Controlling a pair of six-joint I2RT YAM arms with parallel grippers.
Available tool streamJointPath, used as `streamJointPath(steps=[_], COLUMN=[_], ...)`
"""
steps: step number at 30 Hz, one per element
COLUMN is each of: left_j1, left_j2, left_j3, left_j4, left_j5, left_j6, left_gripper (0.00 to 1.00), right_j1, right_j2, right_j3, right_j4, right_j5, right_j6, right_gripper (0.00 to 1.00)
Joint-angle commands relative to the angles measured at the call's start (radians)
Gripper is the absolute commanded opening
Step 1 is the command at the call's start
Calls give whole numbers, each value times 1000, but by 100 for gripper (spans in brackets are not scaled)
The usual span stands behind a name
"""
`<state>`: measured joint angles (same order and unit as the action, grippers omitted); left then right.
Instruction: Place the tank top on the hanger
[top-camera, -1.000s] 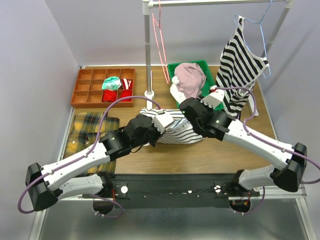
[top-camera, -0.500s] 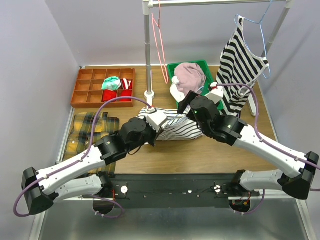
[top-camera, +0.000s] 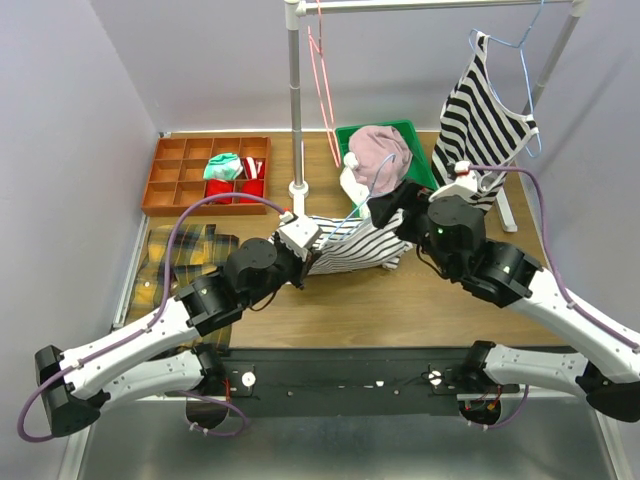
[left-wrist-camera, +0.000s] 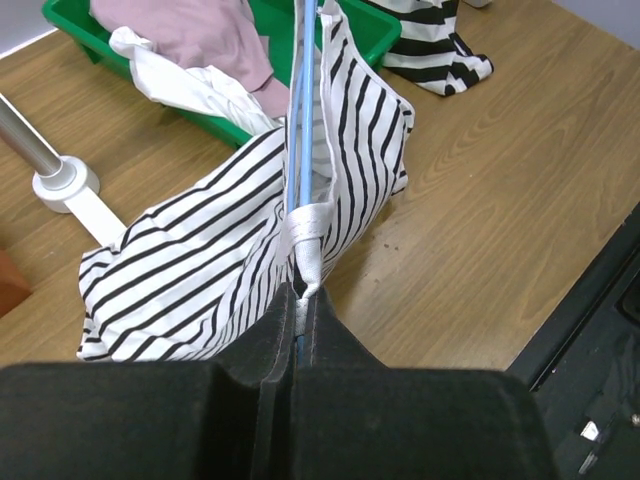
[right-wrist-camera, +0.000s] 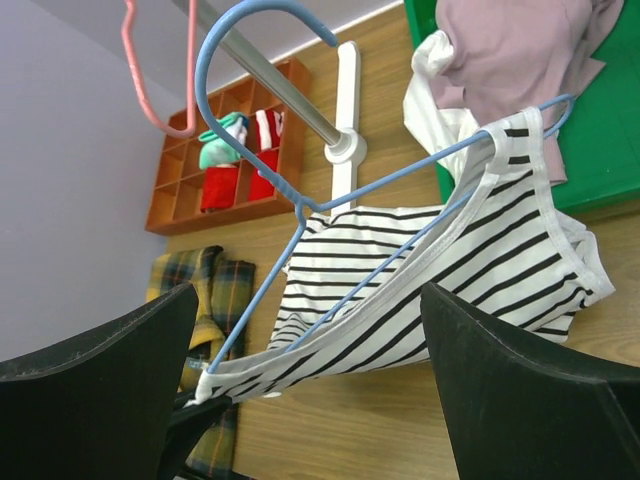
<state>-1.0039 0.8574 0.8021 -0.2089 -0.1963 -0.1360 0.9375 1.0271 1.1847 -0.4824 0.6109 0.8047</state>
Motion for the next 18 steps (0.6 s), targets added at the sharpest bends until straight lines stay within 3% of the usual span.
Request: streamJointPath(steps=[1, 18], left_j1=[-7, -7], left_j2=[-26, 69], left_j3=[49, 379], left_j4=[49, -41], left_j5=[-51, -97], left_j6=[-13, 50], left_gripper=[0, 0], right_j1=[6, 6], right_j2=[-61, -171], right_j3=[27, 61], right_j4=[-4, -67], right_j5=[-14, 142], right_j6=[-36, -64], right_gripper=[100, 100])
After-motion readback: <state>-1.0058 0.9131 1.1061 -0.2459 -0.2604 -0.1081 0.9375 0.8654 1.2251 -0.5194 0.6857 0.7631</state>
